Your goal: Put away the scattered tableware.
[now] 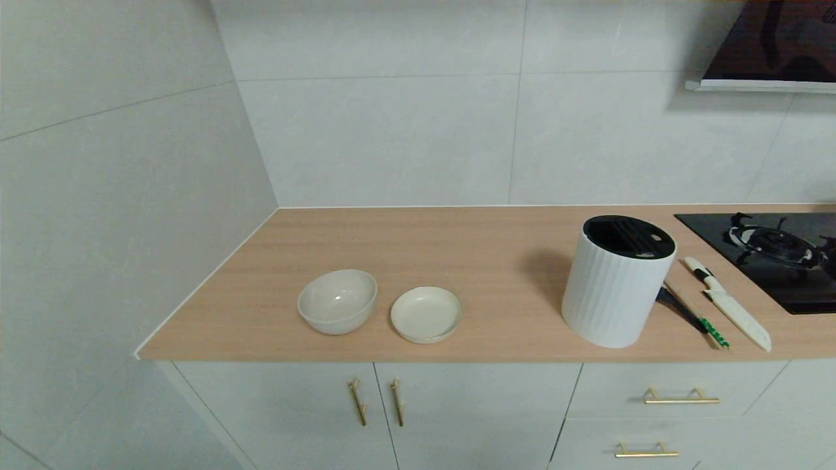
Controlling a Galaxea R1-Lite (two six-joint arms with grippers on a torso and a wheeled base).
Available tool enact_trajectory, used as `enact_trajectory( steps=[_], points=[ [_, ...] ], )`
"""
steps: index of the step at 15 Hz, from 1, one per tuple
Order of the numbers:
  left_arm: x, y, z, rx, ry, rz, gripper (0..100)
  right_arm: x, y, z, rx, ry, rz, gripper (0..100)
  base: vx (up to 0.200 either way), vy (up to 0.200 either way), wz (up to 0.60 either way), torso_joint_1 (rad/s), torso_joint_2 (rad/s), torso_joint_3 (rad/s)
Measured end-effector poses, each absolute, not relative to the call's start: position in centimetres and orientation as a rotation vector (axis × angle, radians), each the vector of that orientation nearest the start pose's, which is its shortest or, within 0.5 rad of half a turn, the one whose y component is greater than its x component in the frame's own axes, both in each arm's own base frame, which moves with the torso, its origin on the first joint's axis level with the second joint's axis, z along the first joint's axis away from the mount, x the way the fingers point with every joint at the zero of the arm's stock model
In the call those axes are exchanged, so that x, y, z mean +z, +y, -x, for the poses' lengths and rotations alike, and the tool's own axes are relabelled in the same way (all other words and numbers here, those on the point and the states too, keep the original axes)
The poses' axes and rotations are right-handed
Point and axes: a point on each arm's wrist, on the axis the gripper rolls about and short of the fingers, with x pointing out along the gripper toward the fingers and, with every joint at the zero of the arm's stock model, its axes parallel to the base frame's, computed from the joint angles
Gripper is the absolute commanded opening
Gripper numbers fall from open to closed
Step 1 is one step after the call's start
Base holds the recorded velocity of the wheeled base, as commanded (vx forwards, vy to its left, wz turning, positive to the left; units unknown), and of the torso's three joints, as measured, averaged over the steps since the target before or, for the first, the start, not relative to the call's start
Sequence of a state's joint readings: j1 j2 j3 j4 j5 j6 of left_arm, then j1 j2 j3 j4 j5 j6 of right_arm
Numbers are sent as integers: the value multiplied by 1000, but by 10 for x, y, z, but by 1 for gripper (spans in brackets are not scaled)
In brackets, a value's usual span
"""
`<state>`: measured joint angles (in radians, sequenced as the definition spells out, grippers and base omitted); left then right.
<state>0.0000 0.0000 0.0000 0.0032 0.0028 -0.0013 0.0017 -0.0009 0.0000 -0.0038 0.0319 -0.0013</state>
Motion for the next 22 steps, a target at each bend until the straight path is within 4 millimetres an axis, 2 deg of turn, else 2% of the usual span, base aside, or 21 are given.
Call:
enact_trajectory(
  steps=[8, 22],
  points=[
    [75, 0, 23, 3, 3, 1, 100, 76, 1, 23, 32, -5, 1, 100, 0, 200, 0, 1, 2, 3],
    [75, 0, 23, 2, 3, 0, 100, 76, 1, 23, 31, -5, 1, 100, 0, 0, 0, 0, 0, 0]
  ],
)
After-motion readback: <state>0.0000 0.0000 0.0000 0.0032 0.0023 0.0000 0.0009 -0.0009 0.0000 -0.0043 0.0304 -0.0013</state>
